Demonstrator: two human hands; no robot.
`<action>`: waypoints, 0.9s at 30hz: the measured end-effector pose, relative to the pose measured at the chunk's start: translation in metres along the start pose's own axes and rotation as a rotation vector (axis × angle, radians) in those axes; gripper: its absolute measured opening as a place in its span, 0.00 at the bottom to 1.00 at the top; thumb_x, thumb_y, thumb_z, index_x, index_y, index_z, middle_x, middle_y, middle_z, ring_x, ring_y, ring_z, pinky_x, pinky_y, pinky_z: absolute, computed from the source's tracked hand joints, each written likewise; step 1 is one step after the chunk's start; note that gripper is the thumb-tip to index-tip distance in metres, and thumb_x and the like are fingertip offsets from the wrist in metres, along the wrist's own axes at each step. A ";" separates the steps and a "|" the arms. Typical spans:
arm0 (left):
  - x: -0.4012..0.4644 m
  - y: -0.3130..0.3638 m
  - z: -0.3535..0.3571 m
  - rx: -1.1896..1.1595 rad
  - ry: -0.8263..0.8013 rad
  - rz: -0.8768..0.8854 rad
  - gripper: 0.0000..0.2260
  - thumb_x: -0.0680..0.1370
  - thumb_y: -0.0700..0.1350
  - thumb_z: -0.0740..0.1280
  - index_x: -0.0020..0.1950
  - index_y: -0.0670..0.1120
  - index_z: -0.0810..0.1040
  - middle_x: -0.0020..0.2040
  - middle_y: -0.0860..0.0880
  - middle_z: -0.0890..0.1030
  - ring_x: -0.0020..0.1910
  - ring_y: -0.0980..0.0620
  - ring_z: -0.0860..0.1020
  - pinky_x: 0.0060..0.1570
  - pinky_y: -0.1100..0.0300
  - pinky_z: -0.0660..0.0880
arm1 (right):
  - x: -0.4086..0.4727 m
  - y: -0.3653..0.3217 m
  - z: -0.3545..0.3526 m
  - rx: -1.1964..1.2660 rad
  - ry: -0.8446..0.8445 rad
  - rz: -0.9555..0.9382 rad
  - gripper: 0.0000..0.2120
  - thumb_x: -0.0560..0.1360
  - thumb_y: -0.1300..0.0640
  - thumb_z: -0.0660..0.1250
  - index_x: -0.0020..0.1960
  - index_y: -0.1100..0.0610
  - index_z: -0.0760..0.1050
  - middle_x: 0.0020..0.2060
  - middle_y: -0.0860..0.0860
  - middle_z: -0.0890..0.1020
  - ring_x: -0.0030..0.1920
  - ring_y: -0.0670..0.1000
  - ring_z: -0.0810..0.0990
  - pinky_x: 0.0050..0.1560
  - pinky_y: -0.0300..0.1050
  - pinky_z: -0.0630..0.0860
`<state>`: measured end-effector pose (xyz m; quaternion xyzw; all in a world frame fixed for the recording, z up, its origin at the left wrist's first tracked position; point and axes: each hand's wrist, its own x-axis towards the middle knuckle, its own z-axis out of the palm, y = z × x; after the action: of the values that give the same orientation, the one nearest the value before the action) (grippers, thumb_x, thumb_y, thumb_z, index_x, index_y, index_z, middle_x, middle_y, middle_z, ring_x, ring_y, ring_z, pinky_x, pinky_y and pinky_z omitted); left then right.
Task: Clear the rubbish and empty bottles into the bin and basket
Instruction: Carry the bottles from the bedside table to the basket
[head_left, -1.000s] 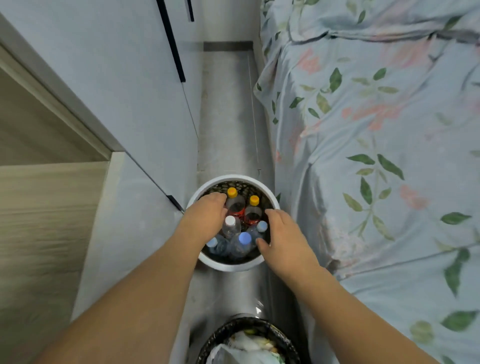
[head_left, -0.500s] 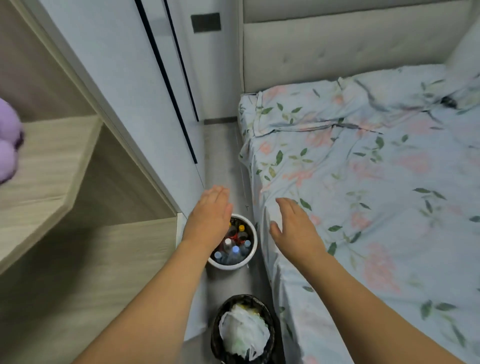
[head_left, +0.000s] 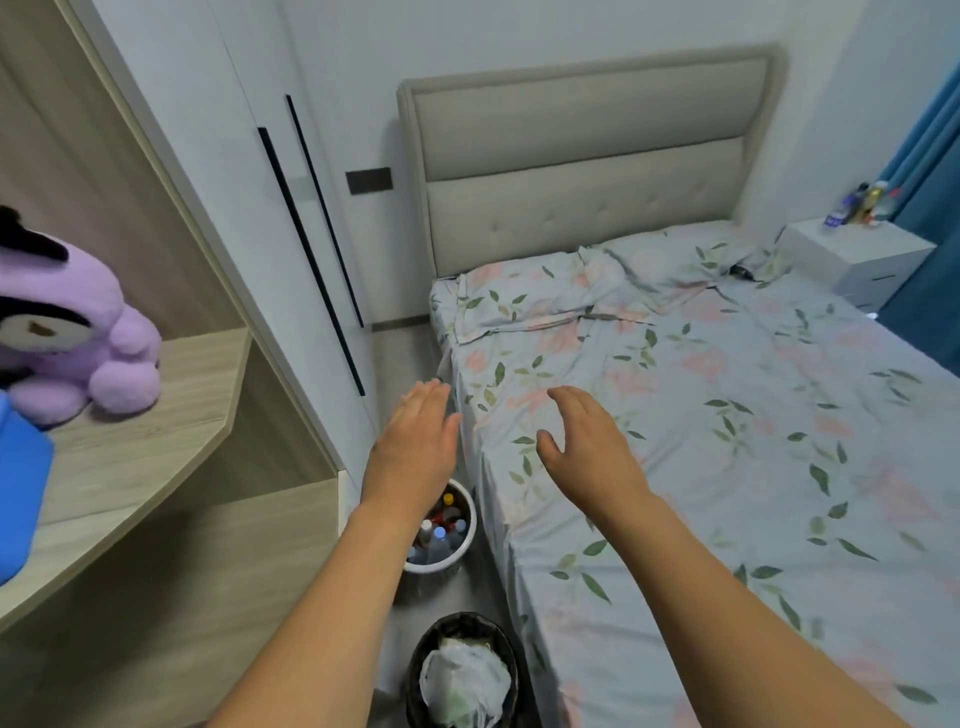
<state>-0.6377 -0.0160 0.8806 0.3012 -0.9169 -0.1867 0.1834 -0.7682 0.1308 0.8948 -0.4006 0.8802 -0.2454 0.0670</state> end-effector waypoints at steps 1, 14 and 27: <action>0.001 0.005 -0.001 -0.010 0.005 0.026 0.21 0.83 0.49 0.56 0.75 0.45 0.62 0.75 0.48 0.64 0.76 0.51 0.58 0.73 0.57 0.55 | -0.005 0.000 -0.003 -0.002 0.017 0.015 0.25 0.79 0.54 0.59 0.75 0.57 0.60 0.73 0.51 0.64 0.72 0.50 0.62 0.71 0.40 0.57; -0.020 0.142 0.050 -0.207 -0.173 0.513 0.19 0.82 0.45 0.58 0.73 0.42 0.67 0.72 0.45 0.69 0.73 0.47 0.65 0.71 0.55 0.61 | -0.143 0.054 -0.075 -0.059 0.320 0.457 0.23 0.79 0.56 0.58 0.74 0.56 0.61 0.72 0.50 0.65 0.72 0.49 0.61 0.71 0.40 0.57; -0.198 0.358 0.092 -0.336 -0.325 0.960 0.18 0.82 0.47 0.58 0.71 0.44 0.69 0.70 0.48 0.72 0.70 0.50 0.68 0.65 0.56 0.69 | -0.417 0.125 -0.162 -0.081 0.653 0.886 0.23 0.79 0.55 0.59 0.73 0.54 0.62 0.72 0.49 0.65 0.72 0.49 0.62 0.72 0.42 0.59</action>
<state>-0.7035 0.3957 0.9190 -0.2187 -0.9256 -0.2703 0.1495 -0.6235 0.5702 0.9427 0.1029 0.9484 -0.2714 -0.1281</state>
